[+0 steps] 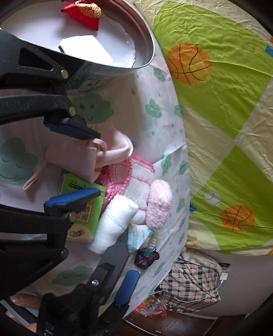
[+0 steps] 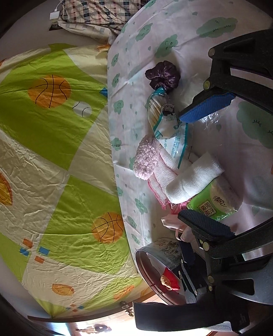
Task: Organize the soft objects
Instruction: 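Move the left tool to the pink sock and grasp it, then grasp the white rolled towel with the right tool while the left tool holds the pink sock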
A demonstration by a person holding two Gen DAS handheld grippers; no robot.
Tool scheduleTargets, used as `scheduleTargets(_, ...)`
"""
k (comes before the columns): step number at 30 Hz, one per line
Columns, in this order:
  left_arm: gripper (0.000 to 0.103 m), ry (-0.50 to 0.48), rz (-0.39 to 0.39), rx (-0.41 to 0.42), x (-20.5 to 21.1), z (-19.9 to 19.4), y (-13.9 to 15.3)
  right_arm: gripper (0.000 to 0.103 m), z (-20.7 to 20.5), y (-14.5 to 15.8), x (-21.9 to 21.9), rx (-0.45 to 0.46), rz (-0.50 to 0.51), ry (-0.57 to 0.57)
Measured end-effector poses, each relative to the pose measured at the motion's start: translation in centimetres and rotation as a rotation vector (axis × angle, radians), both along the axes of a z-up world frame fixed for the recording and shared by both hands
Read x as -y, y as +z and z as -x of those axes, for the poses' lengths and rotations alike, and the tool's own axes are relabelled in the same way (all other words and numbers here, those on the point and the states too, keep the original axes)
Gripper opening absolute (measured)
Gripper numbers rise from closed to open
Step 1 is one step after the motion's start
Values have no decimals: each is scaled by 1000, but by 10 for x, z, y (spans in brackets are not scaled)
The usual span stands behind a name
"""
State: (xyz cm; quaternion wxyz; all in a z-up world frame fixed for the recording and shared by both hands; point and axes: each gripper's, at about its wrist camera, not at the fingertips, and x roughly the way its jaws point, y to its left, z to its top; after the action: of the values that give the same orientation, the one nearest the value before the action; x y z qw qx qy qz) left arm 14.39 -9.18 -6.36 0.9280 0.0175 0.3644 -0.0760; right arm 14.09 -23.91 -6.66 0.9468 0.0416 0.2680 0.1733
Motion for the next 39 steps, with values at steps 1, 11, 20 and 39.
scheduleTargets(1, 46, 1, 4, -13, 0, -3, -2, 87, -1, 0, 0, -4, -3, 1)
scheduleTargets(11, 13, 0, 88, -49, -12, -14, -5, 87, -9, -4, -1, -35, -7, 6)
scheduleTargets(20, 8, -9, 36, 51, -3, 1, 6, 86, -21, -8, -13, -70, 33, 29)
scheduleTargets(39, 8, 17, 83, 233, -15, 28, 26, 40, -36, -18, -23, -160, 47, 87)
